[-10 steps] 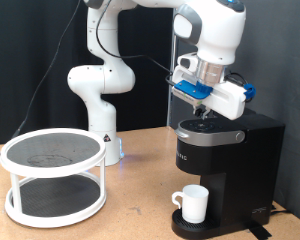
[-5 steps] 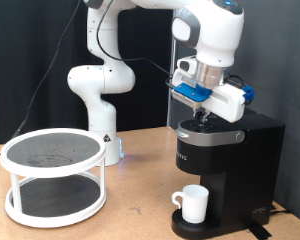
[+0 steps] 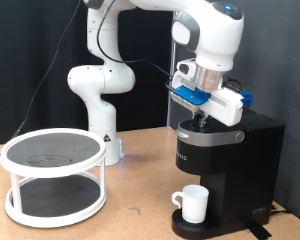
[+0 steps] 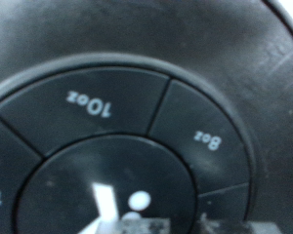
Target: Make a cup of coffee with the keurig machine
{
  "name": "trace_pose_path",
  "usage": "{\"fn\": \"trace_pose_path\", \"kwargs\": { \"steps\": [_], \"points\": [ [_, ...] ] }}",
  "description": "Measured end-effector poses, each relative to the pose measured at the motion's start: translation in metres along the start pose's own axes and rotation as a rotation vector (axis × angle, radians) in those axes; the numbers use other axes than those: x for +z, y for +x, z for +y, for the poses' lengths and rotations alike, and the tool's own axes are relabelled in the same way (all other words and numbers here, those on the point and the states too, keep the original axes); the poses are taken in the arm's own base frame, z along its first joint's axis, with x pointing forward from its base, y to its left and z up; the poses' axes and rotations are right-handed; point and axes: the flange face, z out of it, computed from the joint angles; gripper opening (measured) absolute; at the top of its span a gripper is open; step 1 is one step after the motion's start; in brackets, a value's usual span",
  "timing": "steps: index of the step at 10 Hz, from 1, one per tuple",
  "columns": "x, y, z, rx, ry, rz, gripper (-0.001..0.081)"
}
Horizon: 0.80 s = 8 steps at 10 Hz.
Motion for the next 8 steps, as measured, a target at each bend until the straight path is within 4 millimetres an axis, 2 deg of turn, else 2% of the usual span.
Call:
{"fn": "trace_pose_path", "kwargs": {
  "steps": [5,8],
  "points": [
    [-0.001,0.0,0.004,-0.037,0.02,-0.022,0.0],
    [-0.014,0.012,0.022,-0.142,0.045,-0.105,0.0]
  ]
}}
